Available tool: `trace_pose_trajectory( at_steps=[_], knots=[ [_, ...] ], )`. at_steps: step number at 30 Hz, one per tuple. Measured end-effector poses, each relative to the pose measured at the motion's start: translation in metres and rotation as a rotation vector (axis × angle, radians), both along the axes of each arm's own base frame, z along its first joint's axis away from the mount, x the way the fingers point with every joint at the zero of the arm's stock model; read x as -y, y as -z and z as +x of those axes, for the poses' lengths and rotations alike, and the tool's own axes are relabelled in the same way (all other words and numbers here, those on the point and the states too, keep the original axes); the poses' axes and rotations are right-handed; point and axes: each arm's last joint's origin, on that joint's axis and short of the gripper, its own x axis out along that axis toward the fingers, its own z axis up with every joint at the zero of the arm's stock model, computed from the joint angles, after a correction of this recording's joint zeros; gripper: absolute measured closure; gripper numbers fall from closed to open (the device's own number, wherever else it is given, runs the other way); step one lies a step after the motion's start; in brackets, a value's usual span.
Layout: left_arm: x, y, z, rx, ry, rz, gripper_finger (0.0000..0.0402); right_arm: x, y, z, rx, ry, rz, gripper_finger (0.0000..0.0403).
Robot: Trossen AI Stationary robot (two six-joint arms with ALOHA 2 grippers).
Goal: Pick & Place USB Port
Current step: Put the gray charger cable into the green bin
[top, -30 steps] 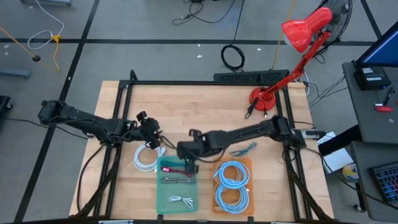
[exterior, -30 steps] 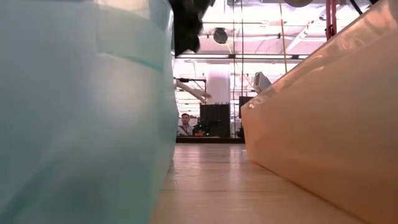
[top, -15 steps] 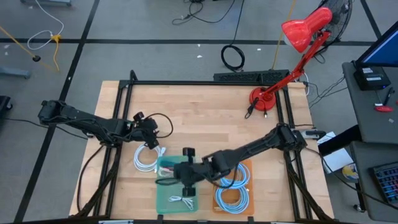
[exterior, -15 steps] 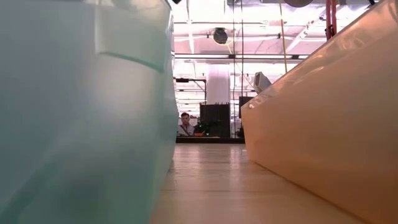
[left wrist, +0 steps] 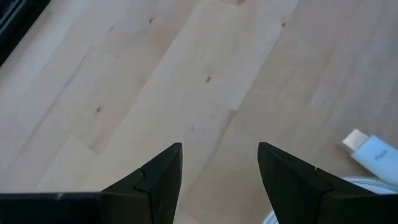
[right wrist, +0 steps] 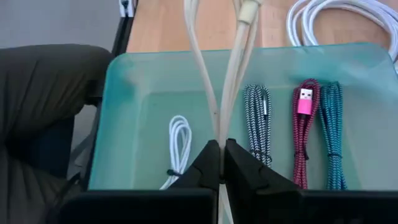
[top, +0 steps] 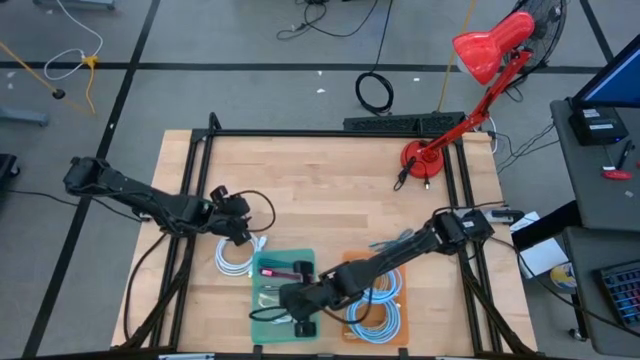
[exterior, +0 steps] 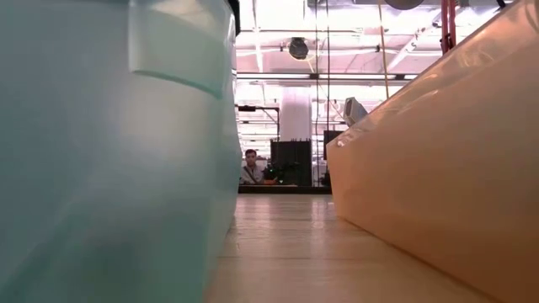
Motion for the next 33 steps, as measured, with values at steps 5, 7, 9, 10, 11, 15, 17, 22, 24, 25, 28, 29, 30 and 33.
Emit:
trace_pose_trajectory(
  at_steps=[5,7,9,10,11,15,17,22,24,25,28,29,30,33],
  knots=[
    [0.002,0.0,0.0,0.004,0.007,-0.002,0.0188,0.0,0.003,-0.002,-0.028,-0.015,-0.017,0.0403],
    [0.002,0.0,-0.001,0.004,0.007,-0.002,0.0188,0.0,0.003,-0.002,-0.032,-0.038,-0.007,0.0403],
    [0.002,0.0,-0.001,0.003,0.007,-0.002,0.0188,0.0,0.005,0.0,-0.035,-0.053,-0.005,0.0403],
    [0.002,0.0,-0.001,0.002,0.007,-0.002,0.0188,0.002,0.008,0.002,-0.039,-0.059,0.0,0.0403],
    [0.002,0.0,-0.001,0.002,0.006,-0.001,0.0188,0.001,0.011,0.003,-0.049,-0.066,0.003,0.0403],
    [0.002,0.0,-0.001,-0.003,0.006,0.001,0.0188,0.004,0.029,0.008,-0.098,-0.092,0.037,0.0403],
    [0.002,0.0,-0.001,-0.006,0.006,0.002,0.0188,0.005,0.037,0.01,-0.126,-0.091,0.042,0.0403],
    [0.002,0.0,-0.001,-0.006,0.006,0.003,0.0188,0.006,0.051,0.011,-0.172,-0.092,0.039,0.0403],
    [0.002,0.0,-0.002,-0.008,0.005,0.004,0.0188,0.006,0.053,0.01,-0.185,-0.093,0.036,0.0403],
    [0.002,0.0,-0.002,-0.008,0.005,0.004,0.0188,0.006,0.052,0.01,-0.187,-0.092,0.04,0.0403],
    [0.002,0.0,-0.002,-0.008,0.005,0.004,0.0188,0.007,0.052,0.01,-0.195,-0.1,0.057,0.0403],
    [0.002,0.0,-0.002,-0.009,0.005,0.005,0.0188,0.007,0.052,0.01,-0.197,-0.097,0.056,0.0402],
    [0.002,0.001,-0.002,-0.011,0.005,0.005,0.0188,0.007,0.052,0.01,-0.198,-0.095,0.057,0.04],
    [0.002,0.001,-0.002,-0.014,0.005,0.006,0.0188,0.009,0.052,0.011,-0.196,-0.093,0.058,0.0386]
  ],
)
